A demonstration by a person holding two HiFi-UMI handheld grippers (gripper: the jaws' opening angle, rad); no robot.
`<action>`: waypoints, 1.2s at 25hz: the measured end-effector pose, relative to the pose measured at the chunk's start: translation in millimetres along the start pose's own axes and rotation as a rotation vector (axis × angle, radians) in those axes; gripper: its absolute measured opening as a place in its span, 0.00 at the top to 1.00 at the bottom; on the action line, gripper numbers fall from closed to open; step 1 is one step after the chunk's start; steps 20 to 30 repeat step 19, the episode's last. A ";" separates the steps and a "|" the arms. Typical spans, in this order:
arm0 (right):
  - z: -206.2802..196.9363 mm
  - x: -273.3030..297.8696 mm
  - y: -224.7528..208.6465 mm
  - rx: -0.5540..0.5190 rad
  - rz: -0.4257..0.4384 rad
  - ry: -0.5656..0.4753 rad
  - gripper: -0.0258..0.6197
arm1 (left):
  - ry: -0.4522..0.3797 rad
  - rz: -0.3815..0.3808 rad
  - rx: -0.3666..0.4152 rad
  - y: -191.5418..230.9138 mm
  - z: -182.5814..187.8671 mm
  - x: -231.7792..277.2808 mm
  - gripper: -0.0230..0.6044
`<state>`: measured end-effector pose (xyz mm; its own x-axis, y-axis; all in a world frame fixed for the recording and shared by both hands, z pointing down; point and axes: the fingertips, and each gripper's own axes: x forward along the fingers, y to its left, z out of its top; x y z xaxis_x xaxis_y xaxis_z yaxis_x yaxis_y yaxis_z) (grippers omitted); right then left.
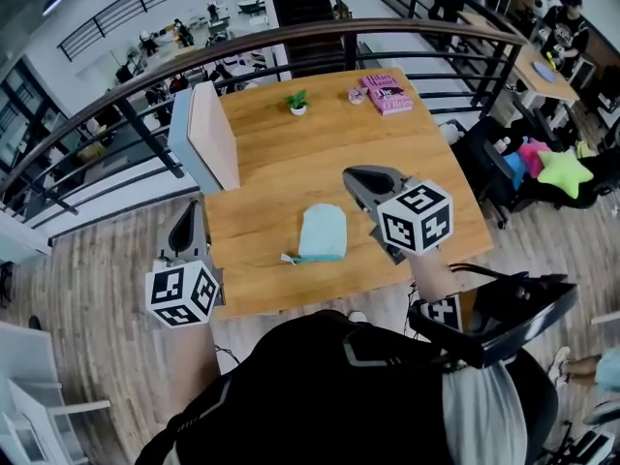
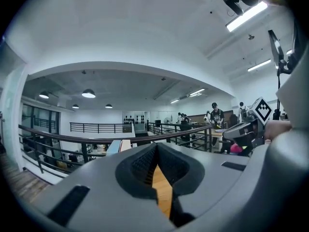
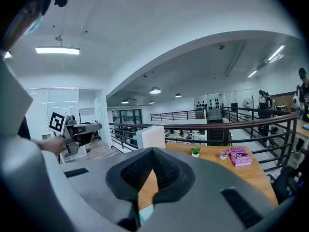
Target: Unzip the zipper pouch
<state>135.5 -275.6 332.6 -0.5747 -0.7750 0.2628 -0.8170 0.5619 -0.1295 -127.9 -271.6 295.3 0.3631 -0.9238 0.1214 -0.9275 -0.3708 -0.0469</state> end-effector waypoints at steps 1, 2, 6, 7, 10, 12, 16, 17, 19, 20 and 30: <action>-0.5 0.3 -0.5 0.000 -0.001 0.003 0.95 | 0.003 -0.001 -0.005 -1.1 -1.9 0.5 0.92; -0.5 0.1 -1.3 -0.003 -0.002 0.006 0.95 | 0.005 -0.002 -0.008 -2.7 -3.3 0.9 0.92; 2.1 0.3 -4.9 -0.020 -0.016 0.006 0.95 | 0.006 -0.004 -0.004 -5.5 -4.4 2.2 0.92; 2.3 0.5 -5.8 -0.019 -0.019 0.005 0.95 | 0.007 -0.002 -0.002 -5.4 -4.4 1.9 0.92; 1.8 0.1 -9.1 -0.010 -0.026 0.003 0.95 | 0.012 -0.003 0.004 -7.3 -3.4 1.9 0.92; 0.8 0.0 -12.0 -0.009 -0.030 0.006 0.95 | 0.014 -0.004 0.003 -9.4 -2.9 2.5 0.92; -3.0 0.5 -16.8 -0.003 -0.036 0.013 0.95 | 0.023 -0.005 0.003 -13.7 -6.7 3.4 0.92; -3.9 0.4 -17.8 0.000 -0.038 0.015 0.95 | 0.026 -0.006 0.002 -14.6 -8.1 3.3 0.92; -5.3 0.3 -19.7 0.004 -0.041 0.017 0.95 | 0.032 -0.006 -0.002 -16.0 -10.5 3.0 0.92; -5.3 0.3 -19.7 0.004 -0.041 0.017 0.95 | 0.032 -0.006 -0.002 -16.0 -10.5 3.0 0.92; -5.3 0.3 -19.7 0.004 -0.041 0.017 0.95 | 0.032 -0.006 -0.002 -16.0 -10.5 3.0 0.92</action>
